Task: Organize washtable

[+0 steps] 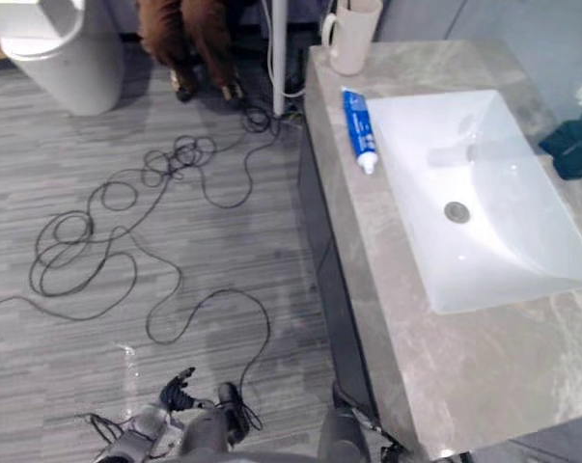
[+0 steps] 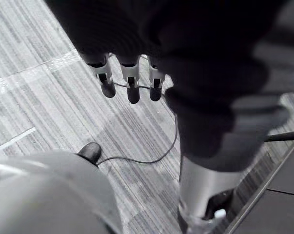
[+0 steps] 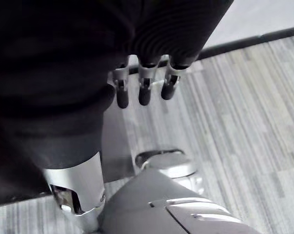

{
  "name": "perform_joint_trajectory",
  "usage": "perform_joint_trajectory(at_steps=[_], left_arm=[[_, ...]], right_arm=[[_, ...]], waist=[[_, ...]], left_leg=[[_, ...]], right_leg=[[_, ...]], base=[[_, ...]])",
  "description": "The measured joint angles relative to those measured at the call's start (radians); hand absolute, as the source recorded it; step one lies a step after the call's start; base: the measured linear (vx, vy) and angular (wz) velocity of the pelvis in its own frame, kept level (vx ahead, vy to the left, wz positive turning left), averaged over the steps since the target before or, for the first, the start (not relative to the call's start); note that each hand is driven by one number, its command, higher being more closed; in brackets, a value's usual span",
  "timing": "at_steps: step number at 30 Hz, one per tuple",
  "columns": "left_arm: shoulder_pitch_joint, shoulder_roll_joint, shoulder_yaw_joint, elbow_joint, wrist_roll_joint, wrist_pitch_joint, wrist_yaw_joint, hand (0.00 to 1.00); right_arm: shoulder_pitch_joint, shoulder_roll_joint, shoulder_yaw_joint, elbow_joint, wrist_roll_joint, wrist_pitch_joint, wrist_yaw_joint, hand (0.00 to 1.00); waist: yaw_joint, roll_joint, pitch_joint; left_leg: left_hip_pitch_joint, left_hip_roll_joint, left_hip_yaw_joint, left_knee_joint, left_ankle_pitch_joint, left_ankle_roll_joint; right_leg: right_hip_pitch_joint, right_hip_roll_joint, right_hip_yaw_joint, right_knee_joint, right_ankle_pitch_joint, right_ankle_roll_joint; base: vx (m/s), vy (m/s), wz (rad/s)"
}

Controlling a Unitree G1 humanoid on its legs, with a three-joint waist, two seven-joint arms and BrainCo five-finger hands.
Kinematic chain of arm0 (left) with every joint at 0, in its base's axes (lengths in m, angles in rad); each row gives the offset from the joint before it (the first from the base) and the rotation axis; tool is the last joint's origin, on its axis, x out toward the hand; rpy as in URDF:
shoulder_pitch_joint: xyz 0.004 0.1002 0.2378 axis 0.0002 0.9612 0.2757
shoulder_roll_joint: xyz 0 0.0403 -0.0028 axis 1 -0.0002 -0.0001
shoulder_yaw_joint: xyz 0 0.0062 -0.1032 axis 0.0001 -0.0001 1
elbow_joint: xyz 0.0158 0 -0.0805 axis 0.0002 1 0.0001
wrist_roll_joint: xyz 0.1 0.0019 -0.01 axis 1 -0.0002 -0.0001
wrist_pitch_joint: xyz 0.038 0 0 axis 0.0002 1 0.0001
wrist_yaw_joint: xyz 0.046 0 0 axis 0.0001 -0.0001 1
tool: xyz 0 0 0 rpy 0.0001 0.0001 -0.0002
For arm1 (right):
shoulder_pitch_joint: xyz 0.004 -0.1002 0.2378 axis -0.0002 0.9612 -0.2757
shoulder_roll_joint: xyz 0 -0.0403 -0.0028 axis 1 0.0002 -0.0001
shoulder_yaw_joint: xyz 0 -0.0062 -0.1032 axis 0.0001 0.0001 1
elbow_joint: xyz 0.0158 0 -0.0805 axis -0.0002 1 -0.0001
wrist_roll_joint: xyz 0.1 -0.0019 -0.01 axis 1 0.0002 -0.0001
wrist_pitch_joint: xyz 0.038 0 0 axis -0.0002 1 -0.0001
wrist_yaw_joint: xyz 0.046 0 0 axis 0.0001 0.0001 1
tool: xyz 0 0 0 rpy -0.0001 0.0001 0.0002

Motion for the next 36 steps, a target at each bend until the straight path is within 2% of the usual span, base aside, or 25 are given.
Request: perform_joint_trajectory(at_steps=[3, 4, 5, 6, 7, 8, 11, 13, 15, 19, 23, 26, 29, 36], left_arm=[[0.005, 0.000, -0.001, -0.001, 0.001, 0.002, 0.004, 0.00], [0.004, -0.007, -0.002, -0.006, 0.001, 0.002, 0.004, 0.00], [0.003, -0.004, -0.001, -0.011, 0.001, 0.002, 0.004, 0.00], [-0.006, 0.007, 0.000, -0.015, 0.001, 0.002, 0.008, 0.00], [-0.011, 0.008, 0.000, -0.021, 0.001, 0.001, 0.010, 0.00], [-0.013, 0.008, -0.001, -0.020, 0.002, 0.002, 0.010, 0.00], [-0.014, -0.022, -0.002, -0.013, 0.002, 0.004, -0.001, 0.00], [-0.017, -0.070, -0.003, -0.011, 0.002, 0.005, -0.013, 0.00], [-0.018, -0.085, -0.003, -0.014, -0.001, 0.003, -0.013, 0.00], [-0.003, -0.080, 0.001, -0.010, -0.003, 0.002, -0.030, 0.00], [0.049, -0.074, 0.034, -0.008, -0.003, 0.015, -0.033, 0.00], [0.062, -0.062, 0.036, -0.006, -0.004, 0.018, -0.033, 0.00], [0.061, -0.061, 0.035, 0.004, -0.004, 0.018, -0.033, 0.00], [0.065, -0.066, 0.029, 0.013, -0.003, 0.016, -0.034, 0.00]], right_arm=[[0.009, -0.008, 0.004, 0.003, 0.030, 0.000, -0.012, 0.00], [0.014, -0.005, 0.005, 0.005, 0.040, -0.003, -0.012, 0.00], [0.015, -0.002, 0.007, 0.005, 0.041, -0.005, -0.012, 0.00], [0.012, 0.008, 0.018, 0.005, 0.042, -0.011, -0.008, 0.00], [0.003, 0.015, 0.030, 0.007, 0.046, -0.019, -0.008, 0.00], [0.002, 0.017, 0.037, 0.007, 0.048, -0.024, -0.008, 0.00], [0.001, 0.015, 0.039, 0.008, 0.068, -0.040, -0.007, 0.00], [-0.001, 0.006, 0.037, 0.007, 0.068, -0.041, -0.002, 0.00], [-0.002, 0.006, 0.035, 0.006, 0.067, -0.041, -0.002, 0.00], [-0.001, 0.020, 0.002, 0.006, 0.067, -0.040, -0.003, 0.00], [0.010, 0.027, -0.001, 0.009, 0.066, -0.038, 0.000, 0.00], [0.013, 0.027, -0.001, 0.010, 0.066, -0.038, -0.003, 0.00], [0.018, 0.027, -0.001, 0.011, 0.066, -0.038, -0.005, 0.00], [0.042, 0.015, -0.002, 0.013, 0.066, -0.038, -0.006, 0.00]], waist=[[-0.010, 0.003, 0.002], [-0.012, 0.016, 0.010], [-0.013, 0.015, 0.009], [-0.015, -0.002, 0.005], [-0.011, -0.022, 0.004], [-0.013, -0.028, 0.004], [-0.019, -0.014, 0.017], [-0.024, 0.019, 0.034], [-0.025, 0.023, 0.033], [-0.034, 0.018, 0.032], [-0.010, 0.008, 0.022], [-0.011, 0.009, 0.019], [-0.012, 0.015, 0.017], [-0.013, 0.042, 0.005]], left_leg=[[0.062, -0.008, 0.038, -0.036, 0.010, 0.008], [0.085, -0.006, 0.049, -0.058, 0.020, 0.007], [0.092, -0.004, 0.053, -0.073, 0.027, 0.006], [0.094, -0.012, 0.059, -0.099, 0.051, 0.000], [0.097, -0.024, 0.071, -0.121, 0.064, -0.009], [0.097, -0.025, 0.073, -0.130, 0.076, -0.014], [0.132, -0.026, 0.068, -0.200, 0.130, -0.039], [0.185, -0.005, 0.070, -0.256, 0.171, -0.051], [0.209, -0.002, 0.070, -0.290, 0.202, -0.050], [0.223, -0.016, 0.042, -0.347, 0.249, -0.043], [0.244, -0.041, 0.042, -0.349, 0.243, -0.036], [0.245, -0.047, 0.037, -0.352, 0.242, -0.034], [0.249, -0.049, 0.028, -0.356, 0.242, -0.033], [0.278, -0.046, 0.017, -0.357, 0.242, -0.034]], right_leg=[[-0.003, 0.003, -0.055, 0.060, 0.007, -0.010], [-0.007, 0.014, -0.055, 0.075, -0.014, -0.030], [-0.009, 0.028, -0.055, 0.074, -0.033, -0.046], [0.003, 0.058, -0.056, 0.052, -0.068, -0.059], [0.009, 0.060, -0.079, 0.018, -0.090, -0.074], [0.015, 0.060, -0.078, 0.002, -0.100, -0.076], [0.050, 0.073, -0.089, -0.038, -0.161, -0.094], [0.082, 0.096, -0.111, -0.037, -0.167, -0.105], [0.091, 0.107, -0.123, -0.026, -0.174, -0.116], [0.101, 0.103, -0.169, -0.010, -0.188, -0.109], [0.130, 0.079, -0.166, -0.018, -0.191, -0.097], [0.147, 0.074, -0.168, -0.043, -0.177, -0.088], [0.174, 0.074, -0.176, -0.079, -0.153, -0.089], [0.221, 0.076, -0.193, -0.102, -0.145, -0.094]], base=[[0.06, 0.060, -0.18], [0.04, 0.024, -0.25], [0.00, -0.041, -0.10], [-0.04, -0.127, -0.17], [-0.05, -0.153, -0.13], [-0.06, -0.201, -0.11], [-0.05, -0.221, 0.04], [-0.09, -0.149, 0.00], [-0.10, -0.072, 0.14], [-0.10, -0.013, 0.34], [0.00, 0.049, 0.10], [0.01, 0.027, 0.06], [0.04, 0.011, 0.05], [0.04, -0.003, 0.05]])
